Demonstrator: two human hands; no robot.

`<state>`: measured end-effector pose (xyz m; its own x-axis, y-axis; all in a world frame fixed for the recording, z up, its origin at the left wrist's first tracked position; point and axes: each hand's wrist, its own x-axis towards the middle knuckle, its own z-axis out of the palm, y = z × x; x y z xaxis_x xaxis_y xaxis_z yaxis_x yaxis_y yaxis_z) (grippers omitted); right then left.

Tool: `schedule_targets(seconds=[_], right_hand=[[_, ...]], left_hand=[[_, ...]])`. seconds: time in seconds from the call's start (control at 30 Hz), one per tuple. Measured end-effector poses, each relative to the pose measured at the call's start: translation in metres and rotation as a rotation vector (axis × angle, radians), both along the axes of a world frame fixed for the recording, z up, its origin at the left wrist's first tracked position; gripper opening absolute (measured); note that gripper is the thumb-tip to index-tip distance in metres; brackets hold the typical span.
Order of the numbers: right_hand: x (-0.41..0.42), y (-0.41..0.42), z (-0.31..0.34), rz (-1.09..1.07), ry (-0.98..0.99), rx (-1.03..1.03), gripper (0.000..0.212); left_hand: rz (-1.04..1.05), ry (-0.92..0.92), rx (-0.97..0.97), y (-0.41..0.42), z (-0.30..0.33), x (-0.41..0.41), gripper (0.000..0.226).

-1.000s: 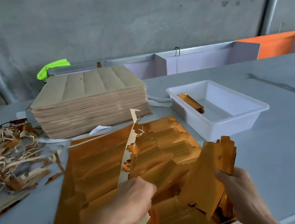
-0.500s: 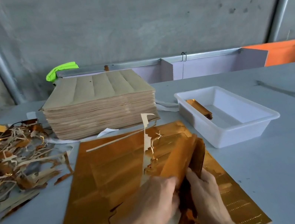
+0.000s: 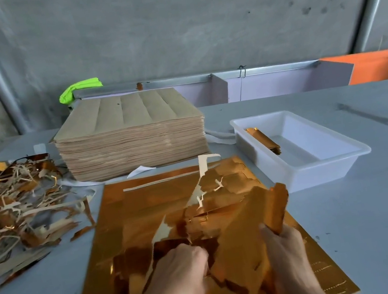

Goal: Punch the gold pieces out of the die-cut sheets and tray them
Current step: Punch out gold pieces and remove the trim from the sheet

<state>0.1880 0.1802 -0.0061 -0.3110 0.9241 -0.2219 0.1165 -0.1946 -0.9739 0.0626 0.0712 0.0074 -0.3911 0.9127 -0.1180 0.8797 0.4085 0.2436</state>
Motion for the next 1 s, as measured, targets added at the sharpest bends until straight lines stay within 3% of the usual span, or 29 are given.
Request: schedule_targets(seconds=[0.13, 0.23, 0.43, 0.57, 0.67, 0.73, 0.87, 1.0], right_hand=[[0.024, 0.019, 0.011, -0.035, -0.012, -0.071, 0.015], [0.038, 0.026, 0.017, -0.086, 0.019, -0.131, 0.034], [0.048, 0.024, 0.013, -0.076, -0.042, -0.136, 0.04], [0.047, 0.026, 0.009, -0.066, -0.073, -0.125, 0.037], [0.045, 0.029, 0.007, -0.083, -0.094, -0.109, 0.022], [0.043, 0.03, 0.004, -0.076, -0.122, -0.086, 0.011], [0.025, 0.025, 0.002, -0.075, -0.221, 0.088, 0.025], [-0.006, 0.019, 0.009, -0.047, -0.238, 0.292, 0.025]], left_hand=[[0.054, -0.029, -0.046, -0.013, 0.003, -0.018, 0.013], [0.011, -0.003, -0.049, -0.016, 0.006, -0.018, 0.008], [-0.153, 0.436, 0.088, 0.011, -0.007, 0.002, 0.044], [-0.238, 0.525, -0.038, 0.033, -0.02, 0.003, 0.04], [-0.27, 0.555, -0.028, 0.036, -0.024, -0.007, 0.034], [-0.238, 0.499, 0.072, 0.037, -0.022, -0.013, 0.031], [-0.087, 0.364, 0.419, 0.032, -0.002, -0.013, 0.018], [-0.146, 0.292, 0.67, 0.036, 0.006, 0.007, 0.017]])
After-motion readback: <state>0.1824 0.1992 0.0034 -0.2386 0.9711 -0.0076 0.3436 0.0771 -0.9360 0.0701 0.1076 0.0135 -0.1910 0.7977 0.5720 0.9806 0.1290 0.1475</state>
